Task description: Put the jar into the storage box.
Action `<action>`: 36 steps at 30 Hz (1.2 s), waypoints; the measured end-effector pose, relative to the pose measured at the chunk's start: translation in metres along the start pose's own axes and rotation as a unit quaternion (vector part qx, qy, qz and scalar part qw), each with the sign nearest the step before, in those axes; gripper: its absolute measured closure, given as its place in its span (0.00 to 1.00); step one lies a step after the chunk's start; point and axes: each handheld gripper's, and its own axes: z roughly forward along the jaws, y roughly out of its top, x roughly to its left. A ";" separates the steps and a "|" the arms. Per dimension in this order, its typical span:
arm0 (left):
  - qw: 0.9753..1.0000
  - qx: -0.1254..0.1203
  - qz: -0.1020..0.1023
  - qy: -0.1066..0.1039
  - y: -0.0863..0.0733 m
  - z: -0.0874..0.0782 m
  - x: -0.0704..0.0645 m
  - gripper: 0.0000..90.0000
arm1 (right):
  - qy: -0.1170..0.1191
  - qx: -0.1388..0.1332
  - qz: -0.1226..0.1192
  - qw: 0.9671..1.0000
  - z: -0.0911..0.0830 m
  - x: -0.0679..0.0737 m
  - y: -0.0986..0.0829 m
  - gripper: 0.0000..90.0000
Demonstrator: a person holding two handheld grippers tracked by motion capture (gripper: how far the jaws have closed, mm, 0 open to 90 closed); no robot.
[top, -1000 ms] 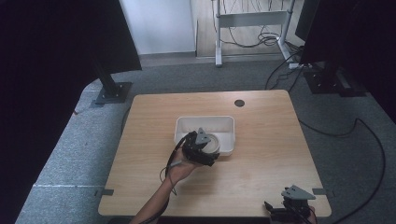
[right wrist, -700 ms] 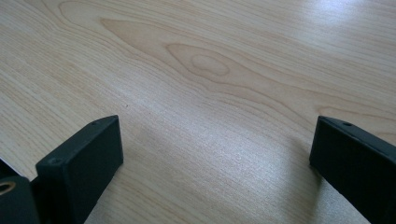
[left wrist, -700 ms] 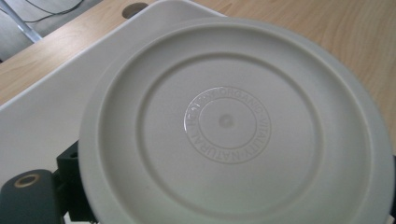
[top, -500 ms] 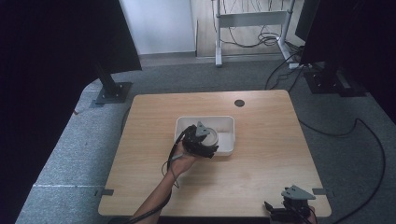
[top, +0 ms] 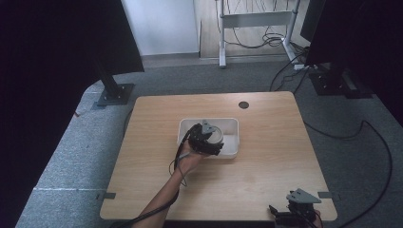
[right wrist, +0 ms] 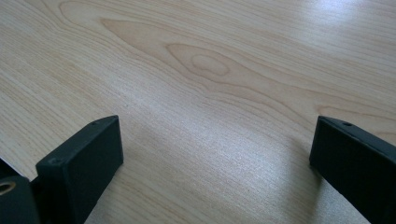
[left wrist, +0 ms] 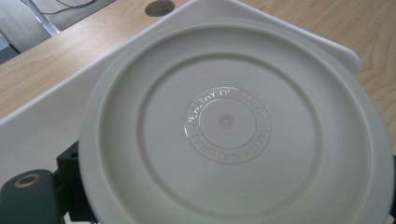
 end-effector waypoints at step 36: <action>0.999 0.032 -0.029 0.026 -0.016 0.033 0.000 0.11 | 0.000 -0.001 0.000 1.000 0.000 0.000 0.000 0.03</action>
